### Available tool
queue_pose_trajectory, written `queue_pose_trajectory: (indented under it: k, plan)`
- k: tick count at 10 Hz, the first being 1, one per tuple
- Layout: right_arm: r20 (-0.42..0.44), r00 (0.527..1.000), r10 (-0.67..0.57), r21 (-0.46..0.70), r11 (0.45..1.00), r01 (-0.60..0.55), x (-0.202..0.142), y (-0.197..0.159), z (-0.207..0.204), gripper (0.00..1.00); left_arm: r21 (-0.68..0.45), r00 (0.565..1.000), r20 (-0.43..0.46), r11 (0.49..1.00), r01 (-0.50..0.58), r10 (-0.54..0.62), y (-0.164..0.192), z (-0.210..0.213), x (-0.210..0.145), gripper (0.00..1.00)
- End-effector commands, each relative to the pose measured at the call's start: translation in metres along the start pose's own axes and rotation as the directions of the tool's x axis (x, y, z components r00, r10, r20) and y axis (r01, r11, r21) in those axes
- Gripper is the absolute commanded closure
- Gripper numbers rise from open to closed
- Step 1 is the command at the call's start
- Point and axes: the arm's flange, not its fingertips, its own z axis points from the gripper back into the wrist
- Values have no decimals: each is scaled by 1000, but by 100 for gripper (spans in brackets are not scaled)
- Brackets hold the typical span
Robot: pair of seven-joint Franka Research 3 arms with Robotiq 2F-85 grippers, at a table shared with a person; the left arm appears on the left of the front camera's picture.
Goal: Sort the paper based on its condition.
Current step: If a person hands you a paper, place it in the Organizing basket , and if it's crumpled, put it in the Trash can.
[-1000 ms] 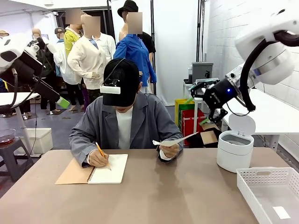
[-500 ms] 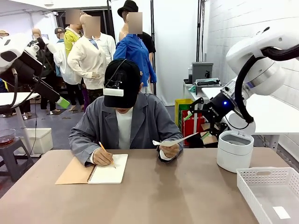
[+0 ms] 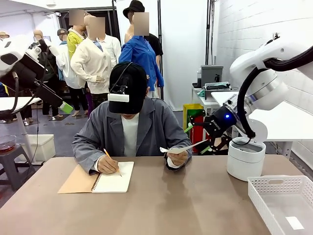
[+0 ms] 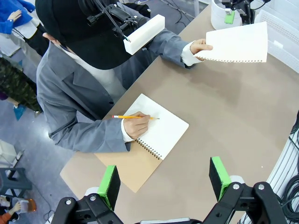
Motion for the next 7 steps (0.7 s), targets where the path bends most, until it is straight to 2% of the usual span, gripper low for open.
queue_pose_trajectory:
  k: [1,6,7]
  plan:
    - [-30,1000,0,60,998,2,9,-1,-12,0,-11,1000,-2,1000,-6,6,0,0,0,0]
    - [-85,996,-23,65,998,28,12,-2,-19,0,-11,1000,-2,1000,-6,6,0,0,0,0]
    - [-92,996,4,65,998,2,11,-3,-19,6,-11,1000,-2,1000,-6,6,0,0,0,0]
